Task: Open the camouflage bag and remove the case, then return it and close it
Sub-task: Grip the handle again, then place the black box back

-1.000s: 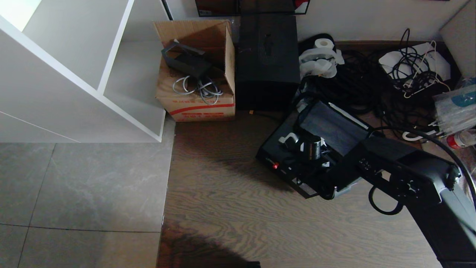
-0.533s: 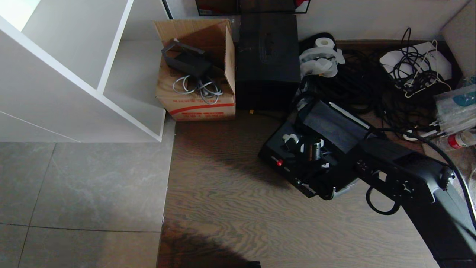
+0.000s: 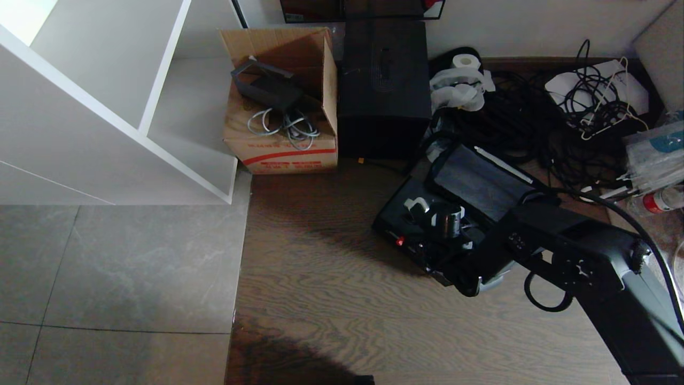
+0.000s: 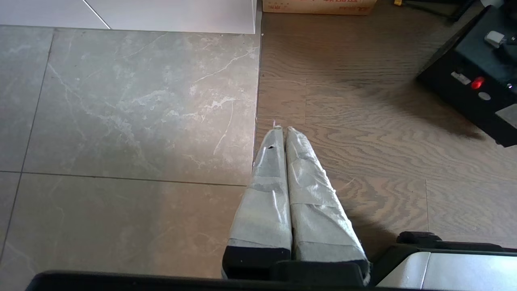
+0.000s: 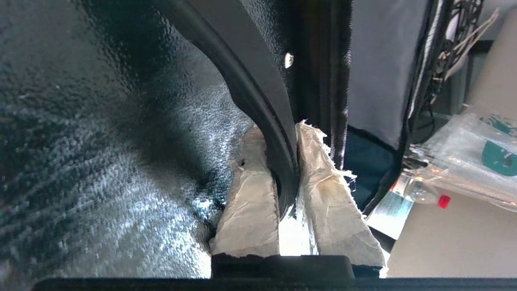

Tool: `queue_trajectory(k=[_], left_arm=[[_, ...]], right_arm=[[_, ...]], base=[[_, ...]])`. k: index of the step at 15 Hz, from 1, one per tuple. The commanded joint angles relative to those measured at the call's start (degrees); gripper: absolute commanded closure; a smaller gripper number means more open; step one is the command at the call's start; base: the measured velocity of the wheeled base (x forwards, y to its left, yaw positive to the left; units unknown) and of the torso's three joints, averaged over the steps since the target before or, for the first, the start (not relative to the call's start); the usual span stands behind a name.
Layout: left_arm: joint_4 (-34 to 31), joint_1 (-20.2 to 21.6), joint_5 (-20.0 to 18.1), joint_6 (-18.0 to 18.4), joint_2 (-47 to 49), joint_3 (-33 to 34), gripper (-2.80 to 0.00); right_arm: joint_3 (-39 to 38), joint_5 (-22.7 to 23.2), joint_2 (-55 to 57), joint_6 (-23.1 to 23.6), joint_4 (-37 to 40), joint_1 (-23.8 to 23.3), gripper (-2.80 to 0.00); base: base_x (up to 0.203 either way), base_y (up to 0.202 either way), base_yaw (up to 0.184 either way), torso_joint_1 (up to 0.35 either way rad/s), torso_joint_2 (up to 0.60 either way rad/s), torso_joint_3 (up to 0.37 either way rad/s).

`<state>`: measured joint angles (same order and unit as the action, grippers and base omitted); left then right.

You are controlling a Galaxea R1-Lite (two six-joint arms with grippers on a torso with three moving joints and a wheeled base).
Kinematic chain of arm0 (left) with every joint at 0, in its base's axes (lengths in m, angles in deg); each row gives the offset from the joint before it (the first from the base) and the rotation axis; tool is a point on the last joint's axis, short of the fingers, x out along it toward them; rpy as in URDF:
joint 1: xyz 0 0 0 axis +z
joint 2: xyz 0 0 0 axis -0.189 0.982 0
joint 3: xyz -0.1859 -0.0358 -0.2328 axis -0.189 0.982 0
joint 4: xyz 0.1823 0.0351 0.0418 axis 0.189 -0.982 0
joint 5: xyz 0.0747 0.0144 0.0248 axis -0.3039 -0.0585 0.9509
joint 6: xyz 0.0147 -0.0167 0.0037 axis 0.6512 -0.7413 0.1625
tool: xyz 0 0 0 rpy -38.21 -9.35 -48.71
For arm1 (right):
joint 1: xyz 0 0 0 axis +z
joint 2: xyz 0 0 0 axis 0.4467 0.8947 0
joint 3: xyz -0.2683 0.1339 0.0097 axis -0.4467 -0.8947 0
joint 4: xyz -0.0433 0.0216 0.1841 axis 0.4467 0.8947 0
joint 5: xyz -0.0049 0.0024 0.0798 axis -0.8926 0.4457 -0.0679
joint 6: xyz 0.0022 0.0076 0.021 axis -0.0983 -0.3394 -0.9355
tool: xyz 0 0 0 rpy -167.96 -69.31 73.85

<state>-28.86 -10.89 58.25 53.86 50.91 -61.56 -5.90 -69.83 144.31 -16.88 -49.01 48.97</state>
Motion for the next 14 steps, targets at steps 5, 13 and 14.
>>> queue_trajectory(k=[5, 13, 14], left_arm=[[-0.02, 0.00, -0.01, 0.01, -0.02, -0.04, 0.00], [-0.02, 0.00, -0.01, 0.01, -0.02, 0.00, 0.00], [-0.02, 0.00, -0.01, 0.01, -0.02, 0.00, 0.00]], right_arm=[[-8.97, -0.25, -3.55, -0.05, -2.77, 2.34, 0.00], [-16.23, 0.10, -3.78, -1.83, -1.99, 4.38, 0.00], [-16.26, 0.10, -3.54, -2.09, -1.91, 4.64, 0.00]], base=[[0.000, 0.000, 0.000, 0.000, 0.00, 0.000], [0.000, 0.000, 0.000, 0.000, 0.00, 0.000], [0.000, 0.000, 0.000, 0.000, 0.00, 0.000]])
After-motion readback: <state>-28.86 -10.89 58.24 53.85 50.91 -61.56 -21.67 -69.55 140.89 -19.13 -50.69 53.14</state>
